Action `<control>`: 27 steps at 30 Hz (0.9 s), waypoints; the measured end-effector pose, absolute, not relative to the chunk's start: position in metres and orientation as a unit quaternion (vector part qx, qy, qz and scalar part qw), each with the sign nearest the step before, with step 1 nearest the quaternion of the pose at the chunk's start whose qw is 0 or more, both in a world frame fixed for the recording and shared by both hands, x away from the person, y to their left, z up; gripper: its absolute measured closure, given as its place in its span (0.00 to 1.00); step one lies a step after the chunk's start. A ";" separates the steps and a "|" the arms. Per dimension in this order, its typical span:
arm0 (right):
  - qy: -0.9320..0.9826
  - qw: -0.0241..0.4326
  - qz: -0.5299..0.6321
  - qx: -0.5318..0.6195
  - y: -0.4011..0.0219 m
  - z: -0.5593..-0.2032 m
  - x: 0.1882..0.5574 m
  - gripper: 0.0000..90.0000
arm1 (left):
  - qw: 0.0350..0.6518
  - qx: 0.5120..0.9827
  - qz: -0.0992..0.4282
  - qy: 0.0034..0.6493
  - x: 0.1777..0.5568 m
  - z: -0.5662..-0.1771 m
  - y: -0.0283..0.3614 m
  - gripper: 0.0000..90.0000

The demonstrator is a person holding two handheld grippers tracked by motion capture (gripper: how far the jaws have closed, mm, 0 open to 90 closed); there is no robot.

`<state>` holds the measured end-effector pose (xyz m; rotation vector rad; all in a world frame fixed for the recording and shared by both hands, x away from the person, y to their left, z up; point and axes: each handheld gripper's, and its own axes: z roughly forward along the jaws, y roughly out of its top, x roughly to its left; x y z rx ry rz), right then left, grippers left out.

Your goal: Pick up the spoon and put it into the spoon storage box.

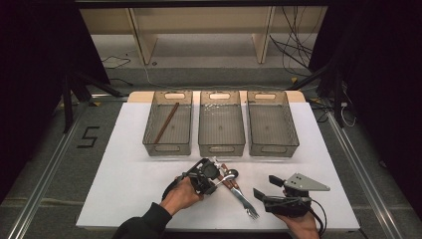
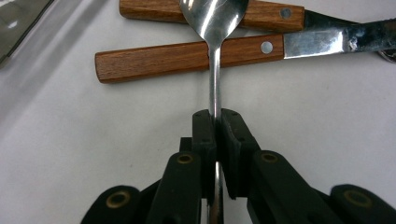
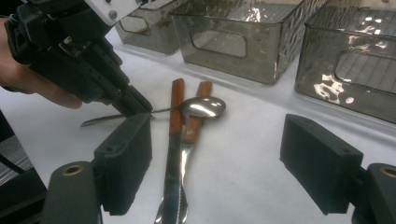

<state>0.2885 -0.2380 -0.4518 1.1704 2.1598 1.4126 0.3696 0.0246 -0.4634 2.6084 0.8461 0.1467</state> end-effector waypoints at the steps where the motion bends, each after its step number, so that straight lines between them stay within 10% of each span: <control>1: 0.753 0.154 0.493 0.408 -0.238 -0.452 0.289 0.29 | 0.196 0.932 0.054 0.300 0.370 -0.463 0.025 0.94; 27: 0.754 0.153 0.492 0.407 -0.236 -0.451 0.289 0.29 | 0.305 0.894 0.074 0.318 0.384 -0.409 0.058 0.94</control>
